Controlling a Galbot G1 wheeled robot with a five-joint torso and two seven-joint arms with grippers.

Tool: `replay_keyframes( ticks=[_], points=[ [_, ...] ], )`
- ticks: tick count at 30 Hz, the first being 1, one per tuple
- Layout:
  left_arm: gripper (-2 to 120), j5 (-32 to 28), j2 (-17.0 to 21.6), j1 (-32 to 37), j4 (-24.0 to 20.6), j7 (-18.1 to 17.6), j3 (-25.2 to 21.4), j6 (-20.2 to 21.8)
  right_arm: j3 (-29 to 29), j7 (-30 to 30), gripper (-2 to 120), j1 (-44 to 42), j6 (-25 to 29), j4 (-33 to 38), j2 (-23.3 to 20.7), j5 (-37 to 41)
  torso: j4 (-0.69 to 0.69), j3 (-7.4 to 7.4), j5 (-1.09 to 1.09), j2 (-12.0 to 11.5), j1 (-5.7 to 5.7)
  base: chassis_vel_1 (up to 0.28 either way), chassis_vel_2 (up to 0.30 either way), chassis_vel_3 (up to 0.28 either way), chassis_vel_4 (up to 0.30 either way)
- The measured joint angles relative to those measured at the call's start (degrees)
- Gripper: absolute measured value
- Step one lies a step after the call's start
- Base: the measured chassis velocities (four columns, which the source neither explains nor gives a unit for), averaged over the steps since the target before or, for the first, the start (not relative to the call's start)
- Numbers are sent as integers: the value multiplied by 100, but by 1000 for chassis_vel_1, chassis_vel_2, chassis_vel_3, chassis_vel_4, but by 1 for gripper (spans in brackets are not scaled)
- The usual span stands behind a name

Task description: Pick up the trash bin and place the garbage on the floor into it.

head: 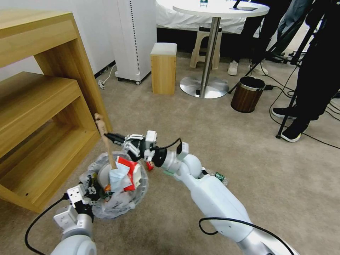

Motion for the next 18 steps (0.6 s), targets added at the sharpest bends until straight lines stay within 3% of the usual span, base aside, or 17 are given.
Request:
replay_keyframes(
  ticks=[5, 12, 14, 18],
  points=[
    [1, -57, -2, 0, -78, -2, 48, 25, -7, -357, 0, 7, 207, -239, 133, -392, 0, 0, 0, 0, 0, 0, 0, 0, 0],
    [1, -142, 8, -4, -76, -13, 40, 50, 89, -308, 2, 36, 371, -380, 104, -646, 0, 0, 0, 0, 0, 0, 0, 0, 0],
    [1, -152, 13, -10, -77, -14, 34, 52, 113, -246, 13, 25, 379, -399, 54, -670, 0, -1, 1, 0, 0, 0, 0, 0, 0],
    [1, -180, 26, -19, -77, -13, -4, 56, 168, -300, 23, -2, 366, -409, 1, -671, 0, -1, 1, 0, 0, 0, 0, 0, 0]
  ],
)
